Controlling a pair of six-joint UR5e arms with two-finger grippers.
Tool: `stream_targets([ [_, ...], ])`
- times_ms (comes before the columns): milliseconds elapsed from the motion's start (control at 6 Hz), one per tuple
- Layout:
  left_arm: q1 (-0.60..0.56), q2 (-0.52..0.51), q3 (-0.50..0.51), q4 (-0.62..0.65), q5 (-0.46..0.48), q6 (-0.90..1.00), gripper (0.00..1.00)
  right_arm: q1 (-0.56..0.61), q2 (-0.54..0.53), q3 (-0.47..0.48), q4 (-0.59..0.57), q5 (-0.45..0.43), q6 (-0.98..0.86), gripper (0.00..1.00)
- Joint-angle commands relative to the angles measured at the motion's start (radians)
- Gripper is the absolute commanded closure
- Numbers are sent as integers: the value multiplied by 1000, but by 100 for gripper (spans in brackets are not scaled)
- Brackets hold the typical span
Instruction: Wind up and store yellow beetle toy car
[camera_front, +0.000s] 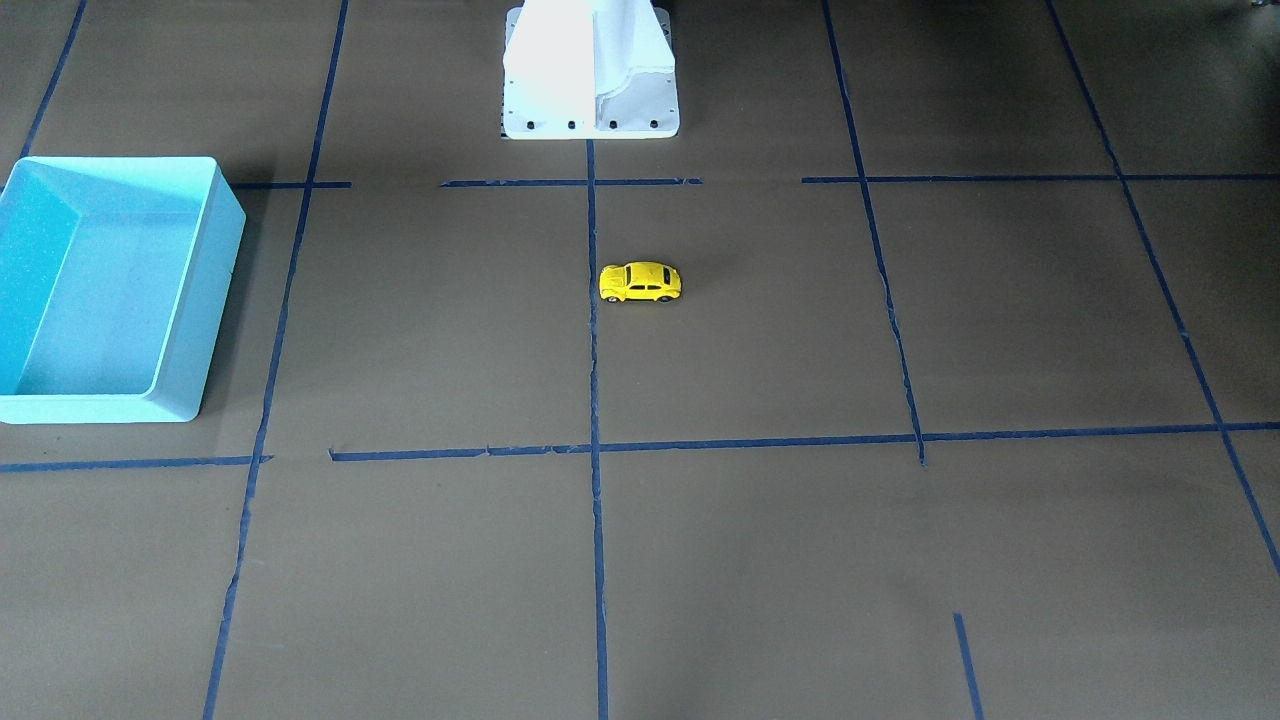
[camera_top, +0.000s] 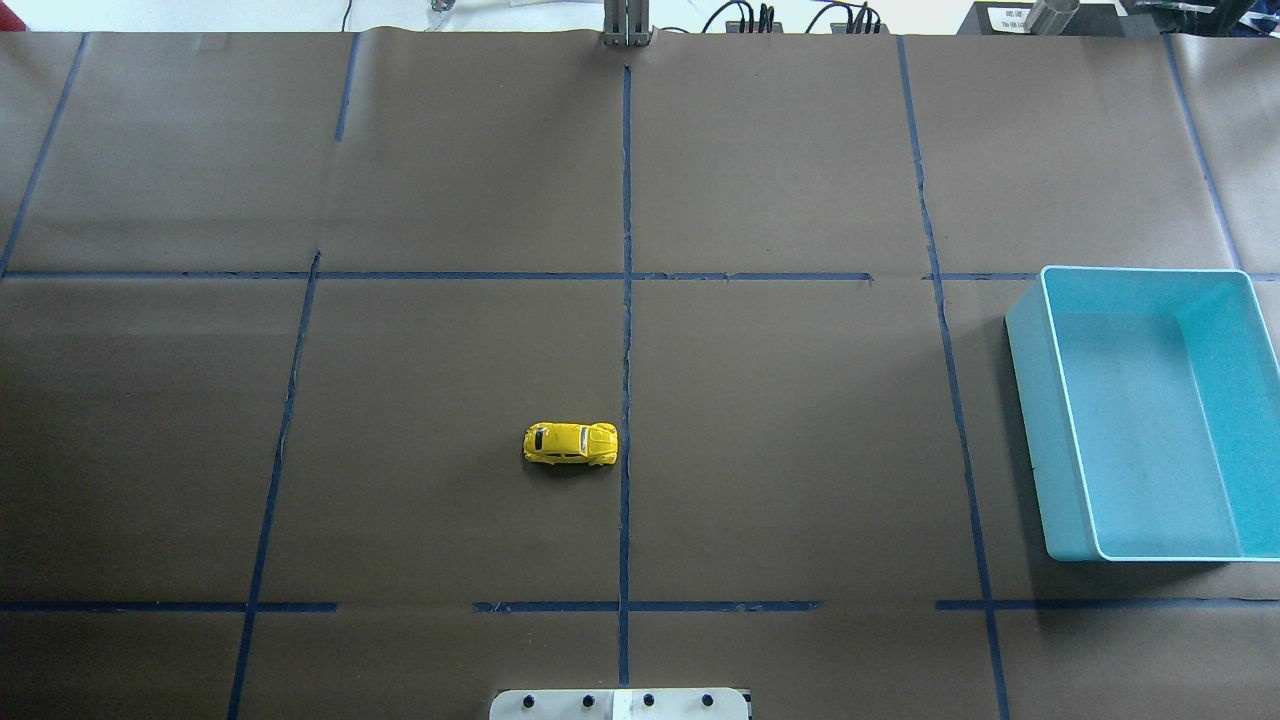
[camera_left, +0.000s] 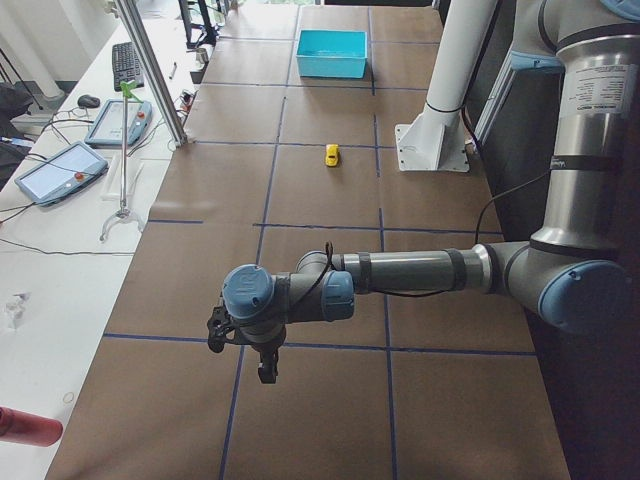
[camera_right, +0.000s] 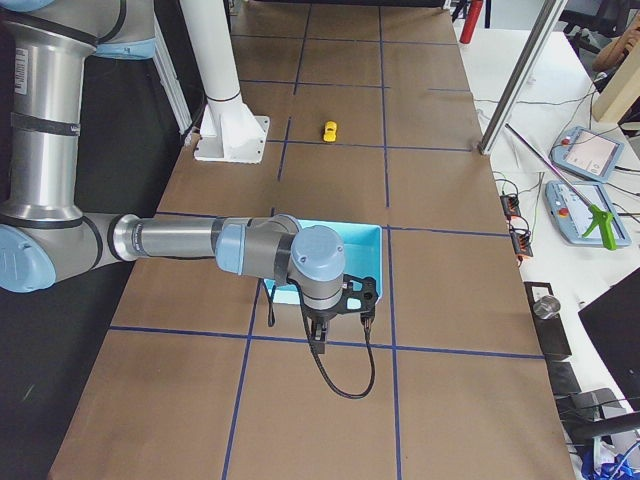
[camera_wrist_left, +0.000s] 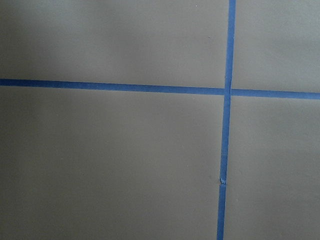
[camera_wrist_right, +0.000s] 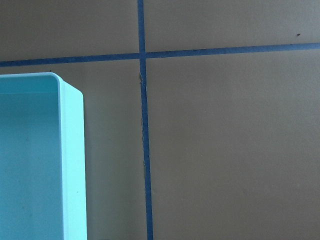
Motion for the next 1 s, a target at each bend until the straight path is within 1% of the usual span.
stream_targets([
  [0,1,0,-1,-1,1,1,0,-11,2,-1,0,-1,2,0],
  [333,3,-1,-25,9,-4,1,0,-17,9,-1,0,-2,2,0],
  [500,6,2,-71,9,-6,1,0,-20,9,-1,0,-5,2,0],
  [667,6,5,-95,9,-69,1,0,-24,11,-2,0,-8,2,0],
  [833,8,5,-96,9,-169,-1,0,-31,11,-2,0,-5,2,0],
])
